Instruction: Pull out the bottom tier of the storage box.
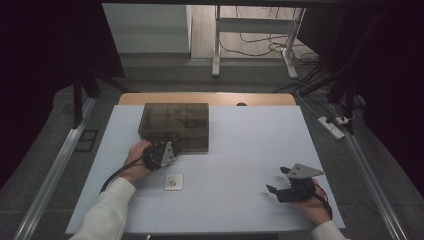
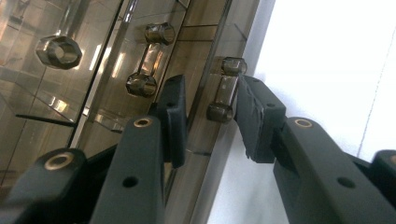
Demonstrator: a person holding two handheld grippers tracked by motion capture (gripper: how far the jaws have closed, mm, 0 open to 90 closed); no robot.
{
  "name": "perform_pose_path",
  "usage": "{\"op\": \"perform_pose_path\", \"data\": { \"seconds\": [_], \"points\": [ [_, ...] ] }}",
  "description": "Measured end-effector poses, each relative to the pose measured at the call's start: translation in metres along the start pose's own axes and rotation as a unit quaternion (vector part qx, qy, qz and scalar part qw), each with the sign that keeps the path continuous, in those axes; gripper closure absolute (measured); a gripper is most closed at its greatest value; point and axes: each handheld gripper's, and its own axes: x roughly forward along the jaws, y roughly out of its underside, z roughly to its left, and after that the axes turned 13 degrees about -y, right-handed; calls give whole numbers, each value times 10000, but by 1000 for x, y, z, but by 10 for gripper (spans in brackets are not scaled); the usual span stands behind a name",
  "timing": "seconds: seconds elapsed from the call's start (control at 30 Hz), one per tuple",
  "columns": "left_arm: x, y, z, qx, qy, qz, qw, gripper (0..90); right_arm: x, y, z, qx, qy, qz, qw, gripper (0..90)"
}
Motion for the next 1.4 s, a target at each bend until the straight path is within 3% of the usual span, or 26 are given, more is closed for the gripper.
{"op": "perform_pose_path", "data": {
  "seconds": [0.83,1.07,1.4],
  "points": [
    [-8,-3,-3,-152,123,175,9997,638,-4,-2,1,89,-49,-248,9996,147],
    [-7,-3,0,-445,226,204,9985,636,-5,-2,1,101,-72,-288,9995,147],
    [-11,-5,-2,-312,252,263,9989,643,-5,-2,1,31,-95,-268,9996,150]
  ]
}}
